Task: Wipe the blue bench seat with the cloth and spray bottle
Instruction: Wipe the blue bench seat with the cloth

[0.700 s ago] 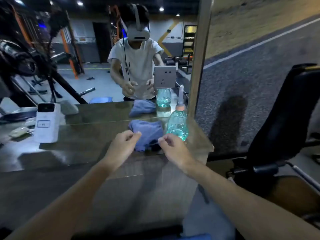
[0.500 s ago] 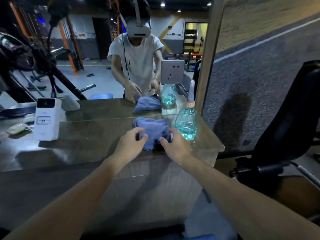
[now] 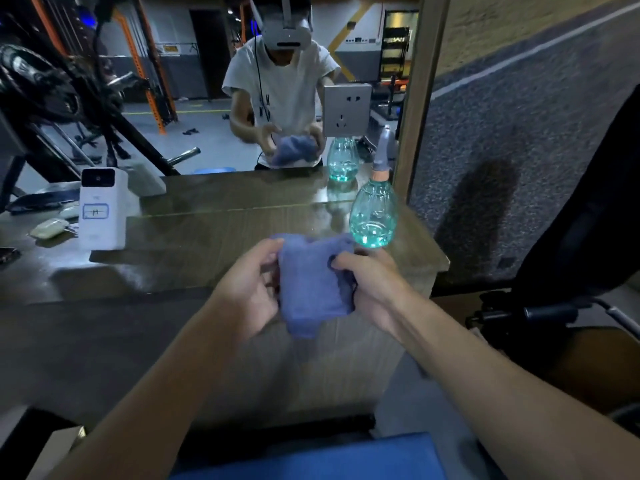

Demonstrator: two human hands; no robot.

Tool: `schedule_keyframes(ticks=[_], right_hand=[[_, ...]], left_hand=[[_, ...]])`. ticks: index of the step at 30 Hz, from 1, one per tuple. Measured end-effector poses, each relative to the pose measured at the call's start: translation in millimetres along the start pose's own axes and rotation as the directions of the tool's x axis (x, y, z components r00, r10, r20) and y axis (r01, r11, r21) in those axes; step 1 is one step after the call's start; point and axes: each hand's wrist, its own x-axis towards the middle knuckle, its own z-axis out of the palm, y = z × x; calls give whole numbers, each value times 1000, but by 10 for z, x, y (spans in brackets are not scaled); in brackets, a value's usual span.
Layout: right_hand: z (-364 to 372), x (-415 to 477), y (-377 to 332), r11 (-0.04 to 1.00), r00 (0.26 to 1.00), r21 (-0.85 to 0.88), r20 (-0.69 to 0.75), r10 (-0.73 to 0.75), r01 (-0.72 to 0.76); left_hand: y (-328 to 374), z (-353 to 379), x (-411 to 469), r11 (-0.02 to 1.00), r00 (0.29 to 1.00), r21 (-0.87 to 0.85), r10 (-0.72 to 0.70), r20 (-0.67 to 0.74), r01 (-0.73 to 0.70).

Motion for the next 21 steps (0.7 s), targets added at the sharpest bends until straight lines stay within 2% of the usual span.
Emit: schedule_keyframes(ticks=[3, 6, 8, 9, 11, 15, 18, 21], right_hand=[[-304, -325, 59, 993, 991, 110, 129, 30, -45], [-733, -562, 248, 988, 967, 120, 245, 70, -101], [-1038, -712, 440, 990, 961, 84, 263, 90, -116], [-1187, -803, 549, 995, 963, 24, 254, 91, -100], [-1483, -971, 812, 990, 976, -138, 213, 47, -17], [-2131, -1259, 1330, 908, 986, -387, 96, -135, 162], [-2489, -1458, 1674, 835, 981, -516, 70, -182, 192], [-2724, -1642, 2098, 831, 987, -541, -9, -162, 131]], left_hand=[[-247, 184, -217, 998, 1000, -69, -11, -1, 11], [-644, 428, -480, 998, 998, -38, -49, 34, 50], [-930, 551, -654, 999, 998, 41, -31, -48, 33], [-1080, 608, -739, 994, 995, 100, -21, -97, 30], [-1453, 684, -874, 979, 994, 197, -28, -107, 49], [-2216, 833, -1090, 945, 991, 319, -28, -133, 69], [-2759, 780, -1141, 931, 994, 350, -107, -13, 104], [-3297, 581, -1167, 919, 965, 355, -229, 129, 171]])
